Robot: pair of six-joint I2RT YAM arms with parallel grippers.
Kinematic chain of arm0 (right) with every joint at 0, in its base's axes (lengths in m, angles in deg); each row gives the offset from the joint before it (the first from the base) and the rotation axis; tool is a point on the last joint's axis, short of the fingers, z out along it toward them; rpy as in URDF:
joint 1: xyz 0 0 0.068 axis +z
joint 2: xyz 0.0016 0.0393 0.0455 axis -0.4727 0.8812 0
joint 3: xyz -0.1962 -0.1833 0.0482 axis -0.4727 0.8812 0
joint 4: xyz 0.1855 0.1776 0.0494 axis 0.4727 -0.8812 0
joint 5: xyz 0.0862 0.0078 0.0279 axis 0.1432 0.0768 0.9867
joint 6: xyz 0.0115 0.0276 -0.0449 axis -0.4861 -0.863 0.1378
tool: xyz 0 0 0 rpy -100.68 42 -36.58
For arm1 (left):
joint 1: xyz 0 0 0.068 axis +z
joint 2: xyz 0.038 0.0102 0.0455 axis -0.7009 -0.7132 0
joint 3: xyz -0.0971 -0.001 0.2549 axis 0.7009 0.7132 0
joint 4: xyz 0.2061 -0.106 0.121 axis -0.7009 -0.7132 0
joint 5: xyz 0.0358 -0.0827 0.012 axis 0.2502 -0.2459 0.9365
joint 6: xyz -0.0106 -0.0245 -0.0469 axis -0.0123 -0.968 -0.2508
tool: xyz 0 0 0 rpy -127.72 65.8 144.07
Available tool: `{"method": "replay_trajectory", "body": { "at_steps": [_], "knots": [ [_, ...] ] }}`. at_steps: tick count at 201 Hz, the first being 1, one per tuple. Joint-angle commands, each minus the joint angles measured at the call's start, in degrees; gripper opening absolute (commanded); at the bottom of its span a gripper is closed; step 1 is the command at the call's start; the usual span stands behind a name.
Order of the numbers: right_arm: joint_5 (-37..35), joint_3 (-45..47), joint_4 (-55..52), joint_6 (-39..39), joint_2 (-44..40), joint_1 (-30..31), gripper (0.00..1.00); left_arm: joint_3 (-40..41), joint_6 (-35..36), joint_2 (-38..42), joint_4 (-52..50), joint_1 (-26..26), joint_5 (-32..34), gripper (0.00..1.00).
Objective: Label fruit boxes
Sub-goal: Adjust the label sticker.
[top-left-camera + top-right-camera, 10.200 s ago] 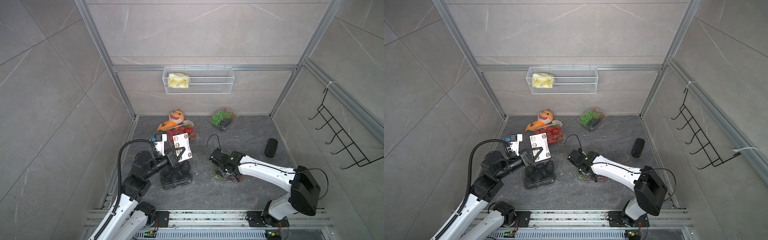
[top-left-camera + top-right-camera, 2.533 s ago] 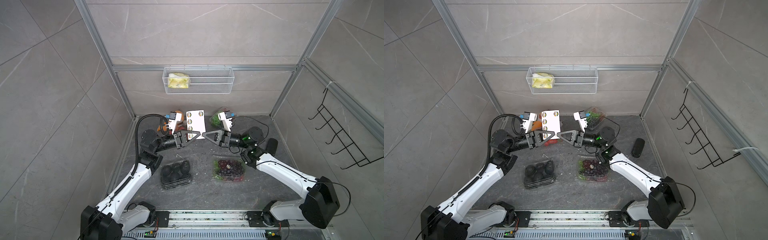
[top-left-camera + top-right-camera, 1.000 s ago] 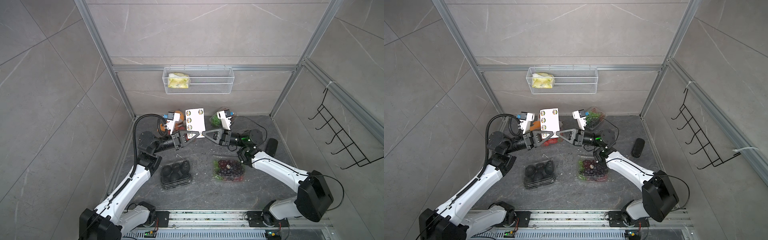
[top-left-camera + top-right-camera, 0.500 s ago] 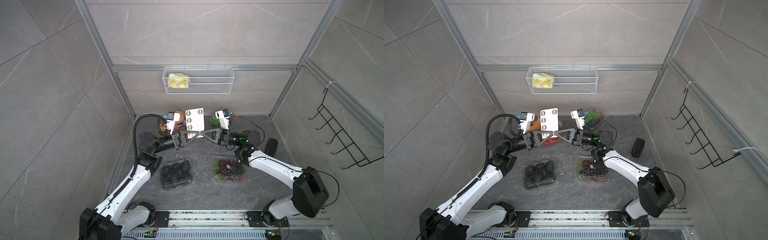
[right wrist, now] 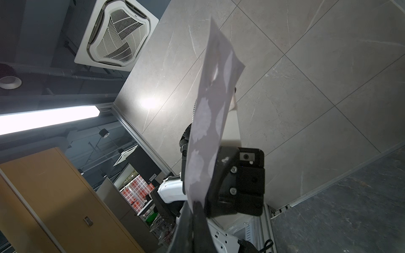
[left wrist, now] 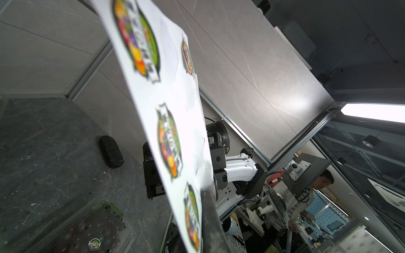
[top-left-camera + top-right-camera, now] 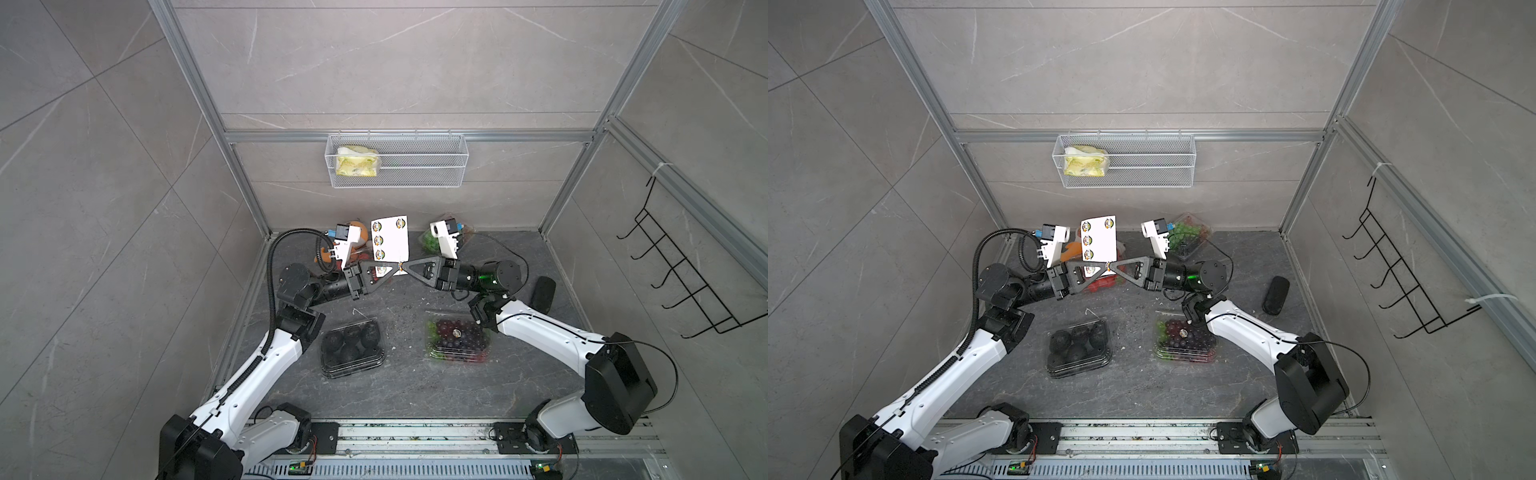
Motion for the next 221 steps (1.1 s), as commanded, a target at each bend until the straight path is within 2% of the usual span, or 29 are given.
{"method": "replay_trajectory", "body": {
  "at_steps": [1,47,131,137,151,172,188,210,212,214,221],
  "knots": [
    [0.4,-1.9,2.3,-0.9,0.6,0.5,0.0,-0.1,2.4,-0.2,-1.3,-0.7,-1.5,0.0],
    [0.6,-1.9,2.9,-1.5,0.6,0.6,0.0,-0.2,4.8,-0.6,-4.5,-0.7,-0.7,0.0],
    [0.4,-1.9,2.6,-1.5,1.2,0.7,0.0,0.3,4.8,0.0,-4.3,-0.7,-0.7,0.0],
    [0.4,-1.8,2.2,-1.3,1.0,0.7,0.04,0.3,4.5,0.4,-4.0,-0.7,-0.8,0.0],
    [0.2,-1.2,0.9,-0.4,0.5,0.6,0.24,0.0,5.3,1.6,-5.4,-0.6,-0.7,0.0],
    [-0.1,0.7,-0.9,1.2,-0.8,0.0,0.32,-1.1,7.2,3.6,-8.9,-0.5,-0.2,0.0],
    [-0.7,2.8,-1.9,2.2,-1.9,-0.8,0.44,-1.7,9.1,5.1,-11.9,-0.4,0.4,0.0],
    [-1.7,5.2,-4.7,4.5,-3.7,-1.9,0.49,-2.5,10.6,6.4,-14.7,-0.2,1.3,0.0],
    [-1.9,5.5,-5.2,4.7,-3.8,-2.0,0.51,-2.6,10.8,6.5,-15.0,-0.1,1.3,0.0],
    [-2.0,5.7,-5.8,5.0,-4.2,-2.1,0.56,-2.7,10.9,6.6,-15.4,-0.1,1.5,0.0],
    [-2.7,6.5,-7.1,5.9,-4.9,-2.5,0.58,-2.9,11.6,6.9,-16.4,-0.2,2.1,0.0]
  ]
}}
